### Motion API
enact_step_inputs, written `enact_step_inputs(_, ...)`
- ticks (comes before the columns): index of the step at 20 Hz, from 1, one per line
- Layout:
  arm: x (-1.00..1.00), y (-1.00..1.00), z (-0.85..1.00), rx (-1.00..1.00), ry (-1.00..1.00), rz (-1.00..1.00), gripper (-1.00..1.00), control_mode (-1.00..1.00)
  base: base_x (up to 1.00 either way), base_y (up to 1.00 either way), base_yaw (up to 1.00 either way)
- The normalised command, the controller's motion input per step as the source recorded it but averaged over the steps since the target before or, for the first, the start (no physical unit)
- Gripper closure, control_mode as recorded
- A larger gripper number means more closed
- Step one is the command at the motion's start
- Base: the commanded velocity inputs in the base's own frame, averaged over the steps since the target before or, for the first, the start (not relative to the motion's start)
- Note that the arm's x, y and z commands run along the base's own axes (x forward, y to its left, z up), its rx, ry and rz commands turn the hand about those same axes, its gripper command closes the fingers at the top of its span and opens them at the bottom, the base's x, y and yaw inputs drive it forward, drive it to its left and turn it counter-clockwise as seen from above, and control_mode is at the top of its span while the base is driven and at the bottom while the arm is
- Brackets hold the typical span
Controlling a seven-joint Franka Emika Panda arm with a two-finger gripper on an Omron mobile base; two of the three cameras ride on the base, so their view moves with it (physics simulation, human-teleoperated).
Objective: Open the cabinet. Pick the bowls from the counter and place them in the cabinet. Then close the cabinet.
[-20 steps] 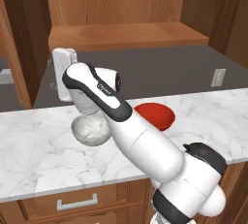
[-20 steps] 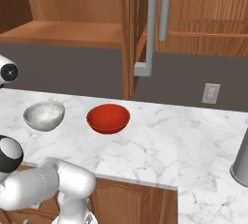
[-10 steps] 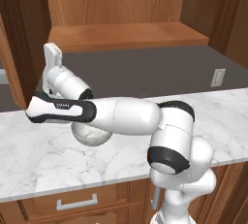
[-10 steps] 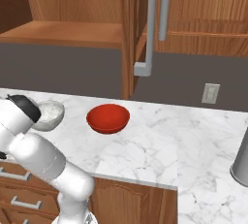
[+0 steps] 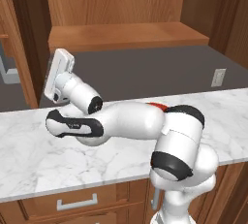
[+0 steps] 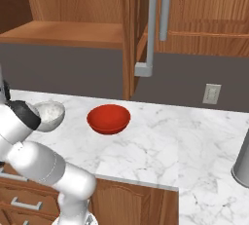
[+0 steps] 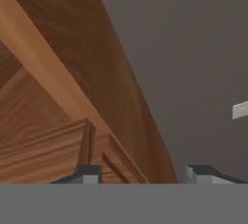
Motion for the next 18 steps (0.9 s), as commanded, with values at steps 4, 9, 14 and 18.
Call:
enact_step_inputs(4, -0.41, -0.32, 0.65, 0.04, 0.18, 0.14, -1.00, -1.00, 0.00, 0.00, 0.00)
enact_step_inputs(9, -0.43, -0.46, 0.70, 0.02, 0.17, 0.04, -1.00, -1.00, 0.00, 0.00, 0.00)
enact_step_inputs(14, -0.79, -0.82, 0.41, 0.00, 0.15, -0.01, -1.00, -1.00, 0.00, 0.00, 0.00)
enact_step_inputs(18, -0.52, -0.90, 0.15, 0.00, 0.29, -0.09, -1.00, -1.00, 0.00, 0.00, 0.00)
